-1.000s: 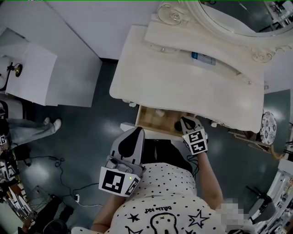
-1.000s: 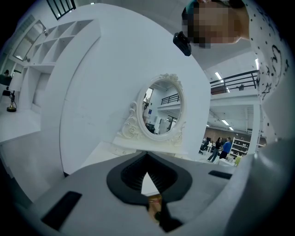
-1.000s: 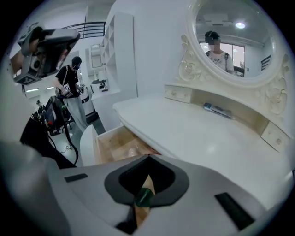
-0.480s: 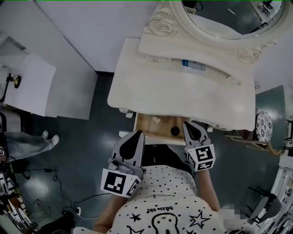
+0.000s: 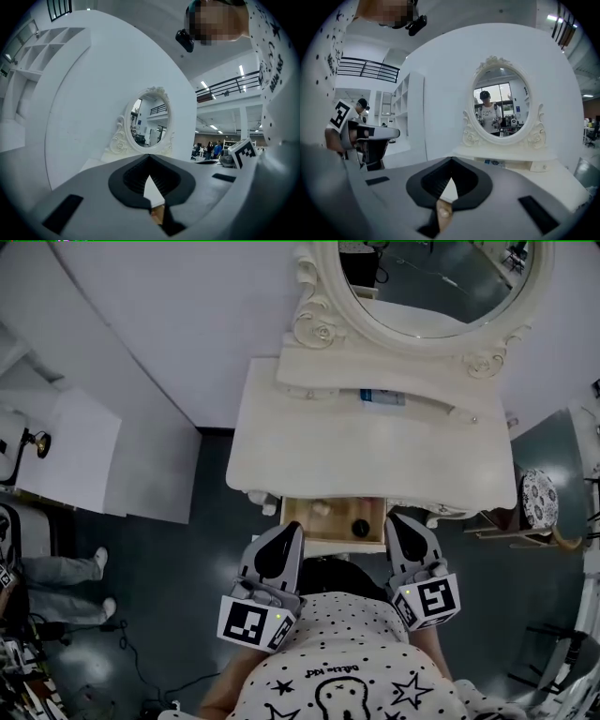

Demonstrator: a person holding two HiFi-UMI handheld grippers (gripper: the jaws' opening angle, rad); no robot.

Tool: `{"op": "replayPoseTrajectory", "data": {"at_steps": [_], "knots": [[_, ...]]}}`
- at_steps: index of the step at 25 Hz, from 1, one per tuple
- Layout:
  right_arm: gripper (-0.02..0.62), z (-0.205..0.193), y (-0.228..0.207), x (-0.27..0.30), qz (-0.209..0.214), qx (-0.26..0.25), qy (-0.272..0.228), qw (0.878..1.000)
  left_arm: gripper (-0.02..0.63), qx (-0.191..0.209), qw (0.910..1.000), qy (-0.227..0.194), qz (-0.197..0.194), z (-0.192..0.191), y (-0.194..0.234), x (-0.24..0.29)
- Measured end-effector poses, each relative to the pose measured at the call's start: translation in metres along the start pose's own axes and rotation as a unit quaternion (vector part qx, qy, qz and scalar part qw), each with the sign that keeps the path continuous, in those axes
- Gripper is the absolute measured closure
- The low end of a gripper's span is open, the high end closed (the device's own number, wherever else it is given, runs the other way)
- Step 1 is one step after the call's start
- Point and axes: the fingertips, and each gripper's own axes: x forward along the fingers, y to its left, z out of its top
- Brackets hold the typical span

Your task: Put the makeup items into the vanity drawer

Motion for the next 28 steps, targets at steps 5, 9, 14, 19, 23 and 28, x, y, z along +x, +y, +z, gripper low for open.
{"op": "replayPoseTrajectory", "data": {"at_steps": [5, 9, 14, 19, 23, 28], "knots": [[0.588, 0.011, 0.009, -0.023, -0.014, 0.012, -0.022, 1.000, 0.611, 0.009, 0.9999, -0.008, -0.001, 0.011, -0.002, -0.009], [0.588, 0.004, 0.009, -0.039, -0.030, 0.021, -0.023, 0.999, 0.611, 0.020, 0.9996, -0.015, 0.010, 0.016, 0.006, -0.014], [0.588, -0.002, -0.005, -0.059, -0.038, 0.031, -0.025, 0.998, 0.609, 0.035, 0.9985, -0.023, 0.034, 0.023, 0.006, -0.024], [0.588, -0.002, -0.018, -0.078, -0.028, 0.017, -0.023, 0.999, 0.611, 0.037, 0.9970, -0.032, 0.061, 0.031, -0.003, -0.032], [0.588, -0.022, -0.026, -0.094, -0.020, 0.020, -0.010, 1.000, 0.611, 0.037, 0.9960, -0.036, 0.073, 0.018, -0.016, -0.038], [0.588, -0.039, -0.032, -0.105, -0.006, 0.016, -0.007, 1.000, 0.611, 0.033, 0.9943, -0.039, 0.094, 0.001, -0.027, -0.043]]}}
